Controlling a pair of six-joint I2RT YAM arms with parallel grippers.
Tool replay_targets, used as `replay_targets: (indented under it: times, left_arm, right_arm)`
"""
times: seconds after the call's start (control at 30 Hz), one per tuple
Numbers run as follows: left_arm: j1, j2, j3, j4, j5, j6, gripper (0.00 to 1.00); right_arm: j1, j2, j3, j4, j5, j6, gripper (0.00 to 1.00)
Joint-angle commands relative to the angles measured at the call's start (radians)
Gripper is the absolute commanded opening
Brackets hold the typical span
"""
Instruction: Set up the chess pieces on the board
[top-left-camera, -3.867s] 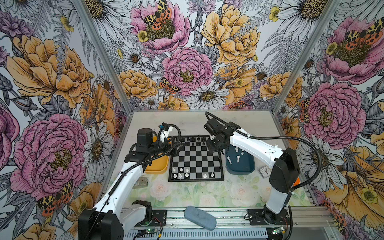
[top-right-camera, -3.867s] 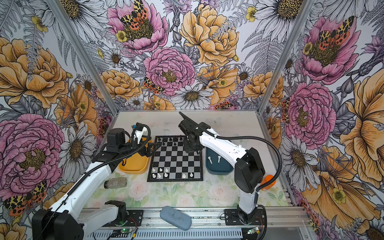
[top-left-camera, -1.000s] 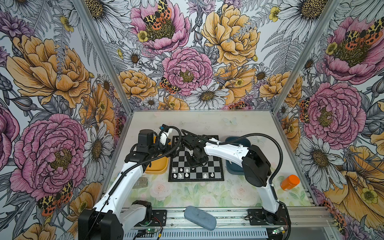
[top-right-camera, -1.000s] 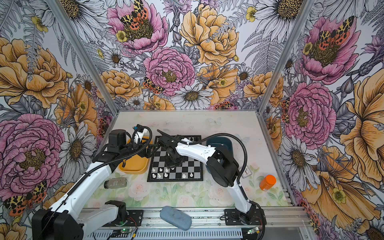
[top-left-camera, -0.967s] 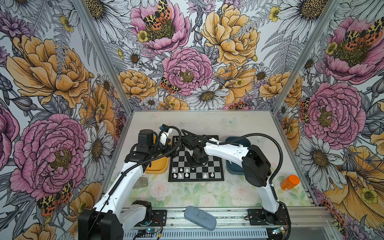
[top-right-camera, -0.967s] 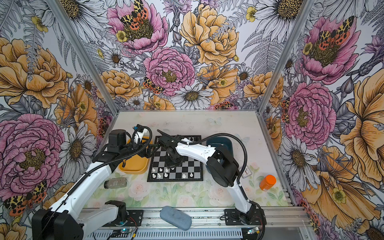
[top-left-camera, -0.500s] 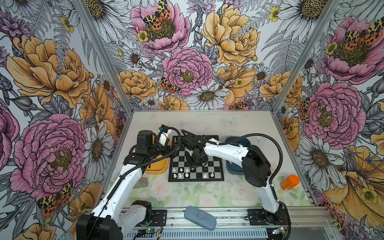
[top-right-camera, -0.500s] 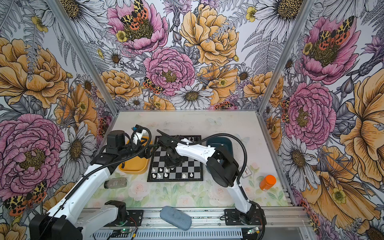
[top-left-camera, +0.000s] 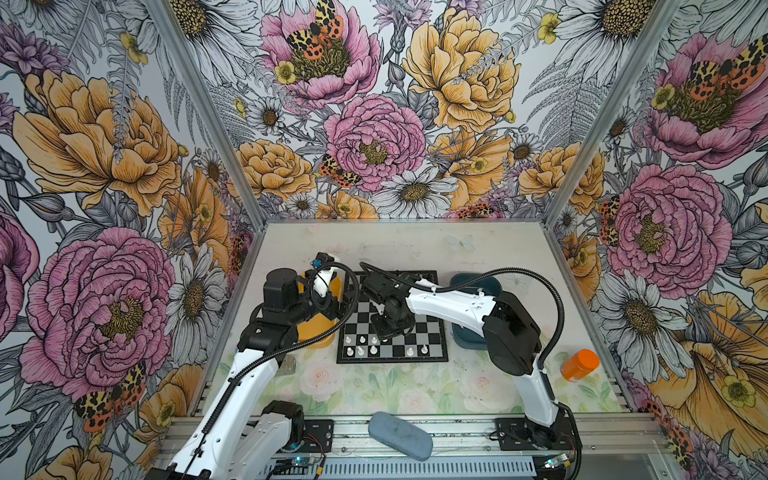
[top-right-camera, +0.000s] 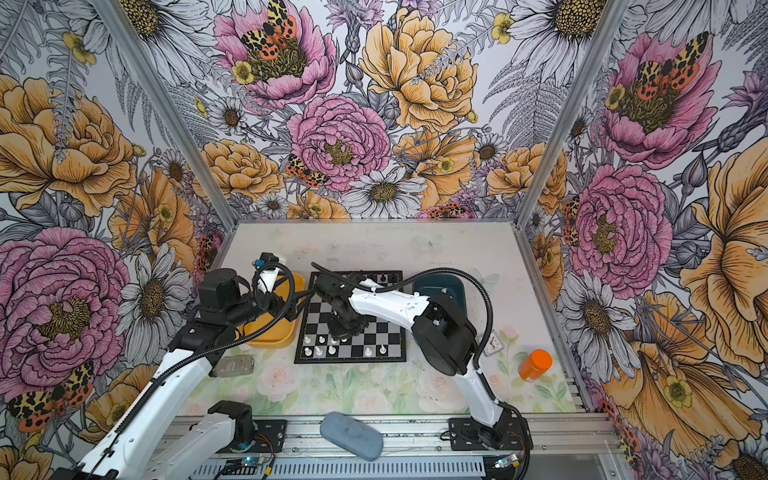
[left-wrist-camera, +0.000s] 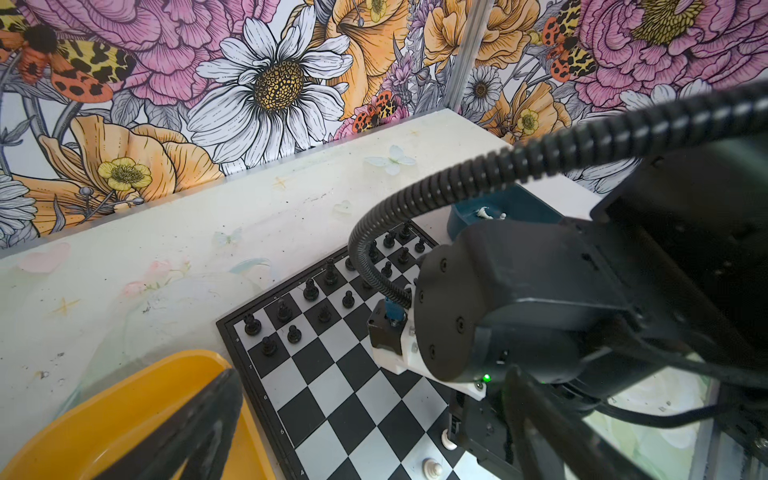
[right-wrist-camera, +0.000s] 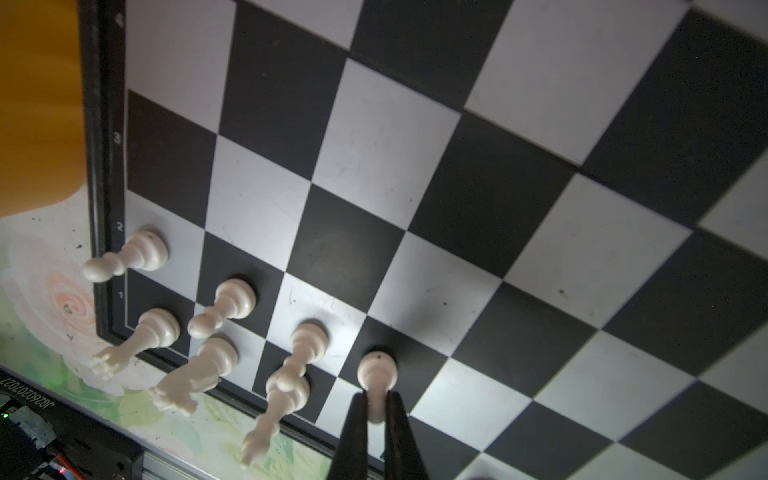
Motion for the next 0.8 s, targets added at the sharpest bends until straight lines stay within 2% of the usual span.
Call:
replay_targets:
  times: [0.0, 0.53, 0.77]
  left_arm:
    - [-0.008, -0.013, -0.013, 0.024, -0.018, 0.020, 0.99]
    - [-0.018, -0.046, -0.028, 0.040, -0.014, 0.021, 0.99]
    - [-0.018, -0.046, -0.030, 0.040, -0.014, 0.020, 0.99]
  right_arm:
    - [0.004, -0.023, -0.011, -0.004, 0.031, 0.019, 0.00]
    - [0.006, -0.022, -0.014, -0.004, 0.038, 0.026, 0.00]
    - [0.008, -0.029, -0.012, -0.004, 0.041, 0.025, 0.26]
